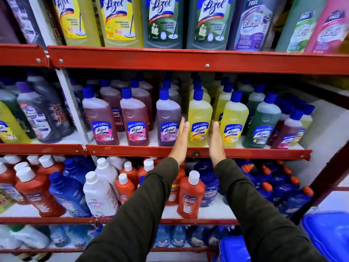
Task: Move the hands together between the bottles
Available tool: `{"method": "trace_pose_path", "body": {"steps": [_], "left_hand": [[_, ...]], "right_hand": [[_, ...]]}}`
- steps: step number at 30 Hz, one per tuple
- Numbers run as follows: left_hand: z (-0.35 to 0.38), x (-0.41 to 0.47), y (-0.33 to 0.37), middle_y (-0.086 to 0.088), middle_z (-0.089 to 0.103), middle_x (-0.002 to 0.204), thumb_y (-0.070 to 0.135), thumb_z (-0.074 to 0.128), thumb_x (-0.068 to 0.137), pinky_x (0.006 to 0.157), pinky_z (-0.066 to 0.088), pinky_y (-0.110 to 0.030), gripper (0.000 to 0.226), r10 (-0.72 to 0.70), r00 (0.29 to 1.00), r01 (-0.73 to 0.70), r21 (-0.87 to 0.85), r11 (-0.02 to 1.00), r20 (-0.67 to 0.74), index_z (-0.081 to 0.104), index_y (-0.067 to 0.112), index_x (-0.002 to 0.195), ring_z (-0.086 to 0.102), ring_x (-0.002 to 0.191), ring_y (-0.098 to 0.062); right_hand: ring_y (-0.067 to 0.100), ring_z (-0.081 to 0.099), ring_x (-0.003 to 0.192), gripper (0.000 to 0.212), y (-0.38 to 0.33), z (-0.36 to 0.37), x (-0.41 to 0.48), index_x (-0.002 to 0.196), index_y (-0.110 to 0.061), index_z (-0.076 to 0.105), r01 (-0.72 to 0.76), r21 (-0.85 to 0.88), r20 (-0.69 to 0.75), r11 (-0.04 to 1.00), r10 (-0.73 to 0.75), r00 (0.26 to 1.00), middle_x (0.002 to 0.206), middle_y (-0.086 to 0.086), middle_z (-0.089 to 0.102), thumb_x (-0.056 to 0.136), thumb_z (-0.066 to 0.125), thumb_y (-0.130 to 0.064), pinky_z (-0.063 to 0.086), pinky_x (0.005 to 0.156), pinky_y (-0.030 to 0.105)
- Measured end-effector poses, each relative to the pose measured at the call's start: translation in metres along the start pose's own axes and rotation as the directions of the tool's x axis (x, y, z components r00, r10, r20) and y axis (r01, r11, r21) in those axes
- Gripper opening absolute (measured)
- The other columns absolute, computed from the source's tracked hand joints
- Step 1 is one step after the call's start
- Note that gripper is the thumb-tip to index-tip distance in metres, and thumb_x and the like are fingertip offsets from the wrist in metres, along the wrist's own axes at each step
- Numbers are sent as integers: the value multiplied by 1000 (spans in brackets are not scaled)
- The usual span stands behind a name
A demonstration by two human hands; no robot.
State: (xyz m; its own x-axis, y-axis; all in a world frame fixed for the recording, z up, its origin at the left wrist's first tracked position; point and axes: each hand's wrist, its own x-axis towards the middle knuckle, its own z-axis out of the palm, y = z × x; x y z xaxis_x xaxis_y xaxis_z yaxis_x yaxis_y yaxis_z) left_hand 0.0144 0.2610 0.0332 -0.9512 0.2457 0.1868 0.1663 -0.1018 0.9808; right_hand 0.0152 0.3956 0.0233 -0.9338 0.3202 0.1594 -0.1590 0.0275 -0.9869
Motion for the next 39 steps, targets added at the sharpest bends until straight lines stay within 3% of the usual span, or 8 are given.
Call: {"method": "trace_pose_path", "body": {"steps": [5,10,16,23,26,30,34,39], "left_hand": [[7,16,-12,2,55,156,87,38,92,124,35,-54,78,45,999,-44,-37,998,30,40,42,156,51,144,-17],[9,20,-13,4,53,157,93,37,85,123,38,-49,79,53,999,-53,-6,999,7,40,50,151,52,143,-12],[7,39,-44,5,45,164,91,37,91,122,33,-60,75,30,1000,-31,61,998,5,32,54,155,43,150,-21],[7,27,-23,8,43,164,97,38,82,125,31,-53,90,45,998,-47,53,998,42,28,50,158,42,150,-15],[0,16,-19,6,38,167,95,40,84,126,31,-52,73,93,996,-92,117,989,-4,33,62,149,36,153,-16],[-15,-15,-9,-1,62,139,48,40,108,104,49,-22,39,364,914,-327,207,922,-177,56,32,141,59,130,-13],[-28,-24,-6,-3,49,148,39,37,107,116,31,-20,48,587,740,-456,396,797,-328,51,18,148,43,139,-2],[-43,-16,0,9,16,168,62,32,101,131,13,-41,73,269,905,-246,112,963,-331,18,28,164,13,157,-7]], "right_hand": [[-6,64,117,38,-5,-1,-2,127,-42,60,62,46,-21,997,-61,998,125,-19,67,111,27,-55,50,98,19],[12,56,143,88,13,-5,1,155,-31,49,60,31,-14,998,-60,998,152,-6,61,89,38,-89,43,123,47],[15,57,142,96,13,-4,0,154,-30,50,54,54,-35,997,-53,998,152,-3,62,81,43,-94,44,123,50],[18,55,144,91,16,-6,-1,153,-28,51,94,-5,-71,996,-94,993,154,-1,60,86,45,-89,43,122,53],[20,51,145,72,8,-6,-12,152,-28,49,165,-73,-163,984,-175,971,157,3,54,98,37,-75,42,122,54],[25,67,112,40,3,-1,-24,119,-44,60,314,-70,-358,947,-318,878,122,9,70,100,39,-72,53,98,64],[13,61,132,57,-8,30,-38,145,-24,53,325,-33,-65,945,-326,943,141,4,64,102,39,-58,51,112,49],[4,20,161,72,-17,71,-44,167,-30,19,239,-93,233,967,-212,949,176,-9,21,103,32,-60,22,128,27]]}}
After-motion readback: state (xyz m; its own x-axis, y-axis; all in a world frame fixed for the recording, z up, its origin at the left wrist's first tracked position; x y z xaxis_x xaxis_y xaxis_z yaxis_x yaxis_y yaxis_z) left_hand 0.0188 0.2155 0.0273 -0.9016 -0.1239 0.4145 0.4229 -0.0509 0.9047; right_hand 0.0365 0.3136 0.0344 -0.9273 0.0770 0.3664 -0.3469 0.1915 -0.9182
